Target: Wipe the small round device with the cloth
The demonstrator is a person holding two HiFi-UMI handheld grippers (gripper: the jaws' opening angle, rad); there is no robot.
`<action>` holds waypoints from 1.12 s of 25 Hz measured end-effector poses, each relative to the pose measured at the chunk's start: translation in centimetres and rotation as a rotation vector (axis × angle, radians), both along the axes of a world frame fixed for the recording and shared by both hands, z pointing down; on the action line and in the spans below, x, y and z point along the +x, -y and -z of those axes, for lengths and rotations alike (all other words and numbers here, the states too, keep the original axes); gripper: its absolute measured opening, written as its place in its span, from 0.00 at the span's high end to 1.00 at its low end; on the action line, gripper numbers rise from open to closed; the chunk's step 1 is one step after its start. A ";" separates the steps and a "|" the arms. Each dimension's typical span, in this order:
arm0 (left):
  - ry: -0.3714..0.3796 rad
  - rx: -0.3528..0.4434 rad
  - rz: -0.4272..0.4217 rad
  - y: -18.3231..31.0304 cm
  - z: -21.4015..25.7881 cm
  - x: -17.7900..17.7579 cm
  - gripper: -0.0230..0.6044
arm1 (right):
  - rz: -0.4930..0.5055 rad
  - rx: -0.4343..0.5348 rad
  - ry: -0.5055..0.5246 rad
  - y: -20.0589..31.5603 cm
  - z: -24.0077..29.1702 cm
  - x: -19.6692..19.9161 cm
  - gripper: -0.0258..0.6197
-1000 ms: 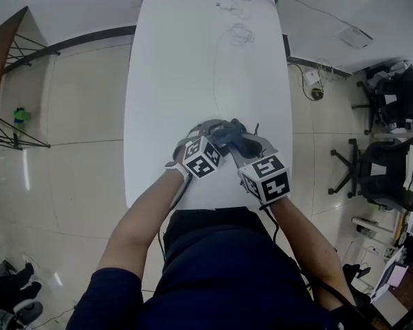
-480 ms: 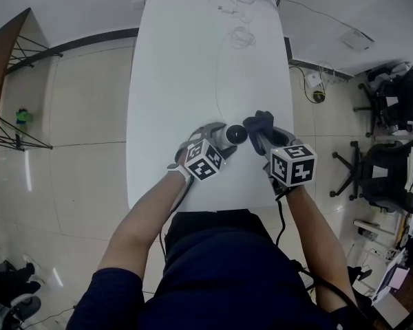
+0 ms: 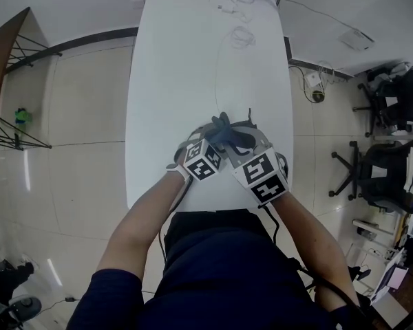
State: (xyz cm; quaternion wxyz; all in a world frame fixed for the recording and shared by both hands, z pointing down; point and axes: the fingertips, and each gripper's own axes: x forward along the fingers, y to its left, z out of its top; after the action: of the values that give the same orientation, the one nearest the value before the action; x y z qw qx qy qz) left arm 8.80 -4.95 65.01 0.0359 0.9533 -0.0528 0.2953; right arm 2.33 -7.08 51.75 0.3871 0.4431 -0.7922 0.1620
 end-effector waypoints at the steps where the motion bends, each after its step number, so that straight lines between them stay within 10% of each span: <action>1: 0.000 0.001 0.000 0.0 0.0 0.0 0.47 | -0.034 -0.024 0.061 -0.6 -0.2 -0.2 0.84; 9: -0.001 0.001 0.000 0.1 -0.1 -0.1 0.47 | -0.378 -0.185 0.504 -4.5 -3.4 3.1 0.84; 19: 0.003 0.011 0.010 0.1 -0.3 -0.4 0.47 | -0.636 -0.155 0.459 -5.5 -6.2 11.9 0.84; 28: -0.006 0.080 0.071 0.4 0.1 -2.2 0.43 | -0.559 -0.067 0.447 -3.0 -4.3 10.6 0.84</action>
State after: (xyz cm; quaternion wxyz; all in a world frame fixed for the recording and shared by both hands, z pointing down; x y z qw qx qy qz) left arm 6.62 -5.34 64.89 0.0082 0.9524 -0.0982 0.2887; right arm 12.95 -4.10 56.00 0.1593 0.5834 -0.6997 0.3804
